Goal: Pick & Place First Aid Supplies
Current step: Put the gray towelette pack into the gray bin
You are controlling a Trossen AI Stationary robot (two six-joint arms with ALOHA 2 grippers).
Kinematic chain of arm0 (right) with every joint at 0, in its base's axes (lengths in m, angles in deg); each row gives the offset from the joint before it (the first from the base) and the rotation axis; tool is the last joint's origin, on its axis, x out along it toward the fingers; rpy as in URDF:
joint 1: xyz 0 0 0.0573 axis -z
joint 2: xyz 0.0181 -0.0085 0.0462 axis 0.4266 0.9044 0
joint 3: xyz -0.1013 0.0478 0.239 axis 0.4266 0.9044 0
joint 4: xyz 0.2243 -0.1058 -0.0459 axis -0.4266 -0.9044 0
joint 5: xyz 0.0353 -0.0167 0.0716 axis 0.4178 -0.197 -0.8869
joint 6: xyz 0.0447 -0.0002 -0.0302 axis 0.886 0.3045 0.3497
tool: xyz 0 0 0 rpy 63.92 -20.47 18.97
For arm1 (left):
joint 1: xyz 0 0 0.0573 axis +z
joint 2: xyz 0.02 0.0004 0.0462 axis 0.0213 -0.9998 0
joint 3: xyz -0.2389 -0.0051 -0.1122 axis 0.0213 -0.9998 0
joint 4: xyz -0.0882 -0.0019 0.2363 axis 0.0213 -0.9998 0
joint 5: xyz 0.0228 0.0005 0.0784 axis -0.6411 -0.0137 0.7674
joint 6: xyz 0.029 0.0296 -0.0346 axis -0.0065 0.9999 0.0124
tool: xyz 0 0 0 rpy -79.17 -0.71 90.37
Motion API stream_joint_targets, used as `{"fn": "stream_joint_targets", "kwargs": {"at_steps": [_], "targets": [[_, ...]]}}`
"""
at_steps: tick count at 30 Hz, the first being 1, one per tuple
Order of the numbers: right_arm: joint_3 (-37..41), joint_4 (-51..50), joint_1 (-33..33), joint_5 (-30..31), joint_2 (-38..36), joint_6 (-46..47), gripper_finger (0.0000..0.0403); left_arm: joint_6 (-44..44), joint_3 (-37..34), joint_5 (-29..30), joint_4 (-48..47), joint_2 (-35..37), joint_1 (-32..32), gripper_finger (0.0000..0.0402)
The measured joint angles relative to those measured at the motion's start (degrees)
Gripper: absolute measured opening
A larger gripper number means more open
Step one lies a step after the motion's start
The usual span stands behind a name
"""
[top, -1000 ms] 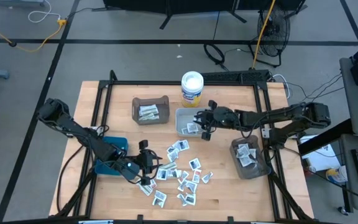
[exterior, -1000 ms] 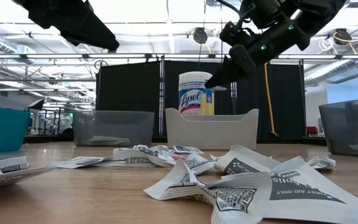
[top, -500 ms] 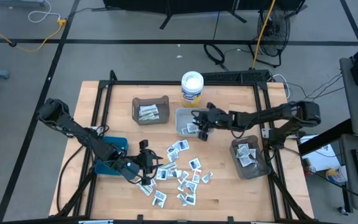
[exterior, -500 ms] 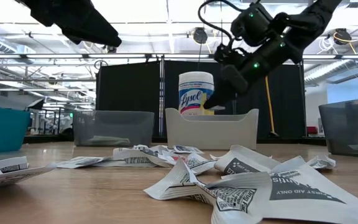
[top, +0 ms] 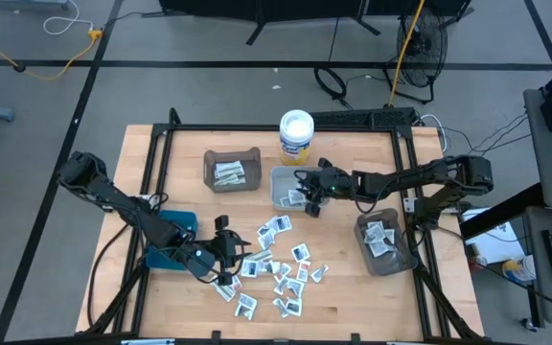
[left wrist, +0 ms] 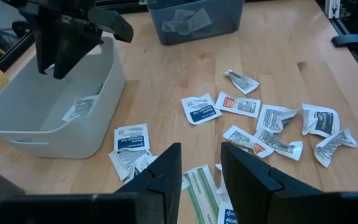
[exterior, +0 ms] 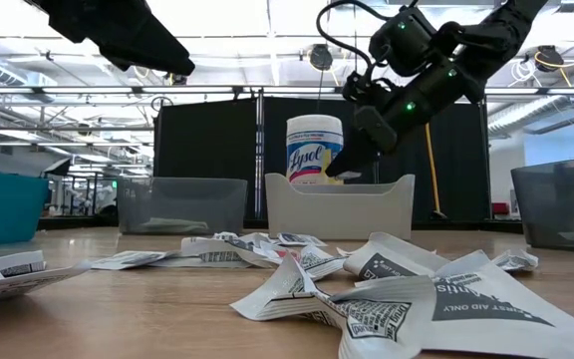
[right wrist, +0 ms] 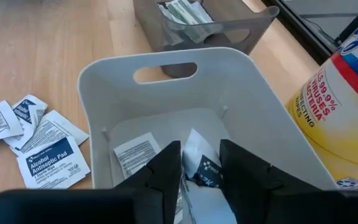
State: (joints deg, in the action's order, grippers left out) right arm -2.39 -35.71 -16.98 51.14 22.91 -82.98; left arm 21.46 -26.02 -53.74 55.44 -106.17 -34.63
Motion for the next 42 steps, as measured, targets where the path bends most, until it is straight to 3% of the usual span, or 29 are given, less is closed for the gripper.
{"fn": "stream_joint_targets", "kwargs": {"at_steps": [14,19,24,30,34,42], "targets": [[0.0,0.02,-0.17,-0.23,-0.01,-1.83,0.0195,-0.15,0.0,-0.02,-0.02,0.0,0.0,0.0118],[0.0,0.32,-2.62,-8.28,-1.1,-8.36,0.0201,-1.9,0.0,0.35,0.01,-0.1,0.52,0.0118],[0.0,0.26,-8.73,-12.21,-4.79,-15.64,0.0194,-6.47,0.0,-1.74,0.52,-2.29,3.79,0.0118],[-0.02,-2.8,-17.67,-12.2,-11.65,-18.25,0.0188,-6.97,0.0,-13.23,4.57,-8.22,9.06,0.0118],[-0.07,-7.18,-23.55,-12.2,-15.84,-15.68,0.0189,-7.13,0.13,-14.07,4.5,-11.86,10.94,0.0118],[-0.07,-10.31,-34.02,-12.18,-18.75,-12.47,0.0198,2.82,5.35,-12.6,4.1,-17.78,11.37,0.0139]]}}
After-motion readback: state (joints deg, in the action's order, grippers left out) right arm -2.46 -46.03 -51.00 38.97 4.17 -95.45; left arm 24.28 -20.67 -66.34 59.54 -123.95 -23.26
